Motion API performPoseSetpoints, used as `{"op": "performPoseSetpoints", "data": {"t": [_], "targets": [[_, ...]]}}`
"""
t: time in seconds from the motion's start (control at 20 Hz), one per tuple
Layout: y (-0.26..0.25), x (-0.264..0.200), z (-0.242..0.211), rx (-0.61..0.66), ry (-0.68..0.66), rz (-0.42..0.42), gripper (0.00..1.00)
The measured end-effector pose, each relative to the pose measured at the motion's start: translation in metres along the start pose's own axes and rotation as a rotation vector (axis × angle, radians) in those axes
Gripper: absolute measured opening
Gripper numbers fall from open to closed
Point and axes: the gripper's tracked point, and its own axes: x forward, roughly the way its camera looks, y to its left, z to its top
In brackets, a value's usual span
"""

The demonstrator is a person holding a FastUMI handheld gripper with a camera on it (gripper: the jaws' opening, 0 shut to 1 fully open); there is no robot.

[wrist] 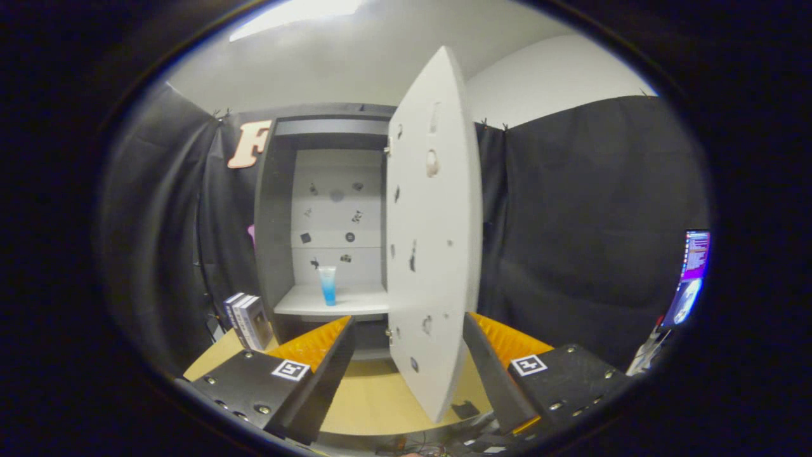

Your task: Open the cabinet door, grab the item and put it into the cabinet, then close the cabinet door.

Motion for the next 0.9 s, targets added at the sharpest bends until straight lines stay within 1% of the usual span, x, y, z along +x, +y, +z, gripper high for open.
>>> {"op": "performPoseSetpoints", "data": {"t": [0.2, 0.3, 0.5, 0.6, 0.65, 0.7, 0.9], "targets": [[-0.067, 0.022, -0.005, 0.006, 0.02, -0.013, 1.0], [-0.088, 0.038, -0.016, 0.018, 0.051, 0.009, 0.99], [-0.095, 0.08, -0.024, 0.021, 0.07, 0.09, 1.0], [-0.081, 0.089, -0.021, 0.04, 0.068, 0.155, 1.0], [-0.078, 0.091, -0.021, 0.048, 0.069, 0.163, 1.0], [-0.076, 0.096, -0.023, 0.05, 0.072, 0.179, 0.97], [-0.063, 0.094, -0.027, 0.084, 0.084, 0.27, 0.97]]}}
